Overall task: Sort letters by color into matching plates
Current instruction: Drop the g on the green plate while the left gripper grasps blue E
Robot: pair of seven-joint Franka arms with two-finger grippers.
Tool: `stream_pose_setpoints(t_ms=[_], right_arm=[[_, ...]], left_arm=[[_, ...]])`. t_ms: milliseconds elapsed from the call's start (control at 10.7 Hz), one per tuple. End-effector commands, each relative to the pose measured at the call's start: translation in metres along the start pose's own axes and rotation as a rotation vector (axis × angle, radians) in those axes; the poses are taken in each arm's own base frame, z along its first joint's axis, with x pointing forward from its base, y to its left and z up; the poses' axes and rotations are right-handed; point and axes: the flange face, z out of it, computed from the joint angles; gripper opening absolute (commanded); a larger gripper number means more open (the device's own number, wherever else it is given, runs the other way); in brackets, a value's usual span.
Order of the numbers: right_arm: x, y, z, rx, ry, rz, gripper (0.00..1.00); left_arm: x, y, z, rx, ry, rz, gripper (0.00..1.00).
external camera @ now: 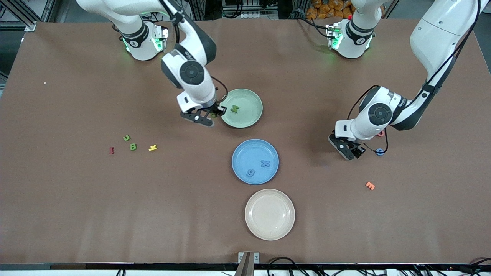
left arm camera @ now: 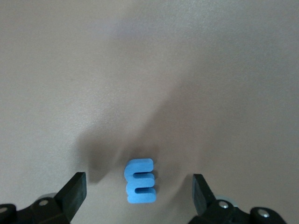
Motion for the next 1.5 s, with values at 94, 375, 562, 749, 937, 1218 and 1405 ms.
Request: stream_pose_setpoints(t_ms=[94,375,562,749,937,1218,1405], right_arm=[[-0.052,-0.03,0.039,-0.026,-0.011,-0.005,0.0],[-0.079,-0.046,0.074,-0.02,0.016,-0.002,0.0],[-0.079,-0.049,0.088,-0.012,0.026,0.015,0.0],[-0.073,-0.051,0.092,0.002,0.023,0.024,0.0],[-0.064,-0.056,0.092,0.01,0.017,0.04,0.06],[-0.061,-0.055,0.091,0.003,0.014,0.049,0.79],[-0.061,-0.054,0.087,-0.009,0.014,0.045,0.97]], left_arm=[[-0.001,0.001,0.002,0.007,0.014,0.007,0.95],[-0.005,0.003,0.005,0.0,0.008,-0.157,0.0],[-0.004,0.005,0.005,-0.001,0.008,-0.161,0.0],[-0.001,0.008,0.005,0.0,0.007,-0.184,0.0],[0.005,0.015,0.003,0.001,0.008,-0.211,0.0],[0.021,0.015,-0.012,0.017,0.044,-0.283,0.0],[0.047,0.022,-0.027,0.019,0.086,-0.366,0.0]])
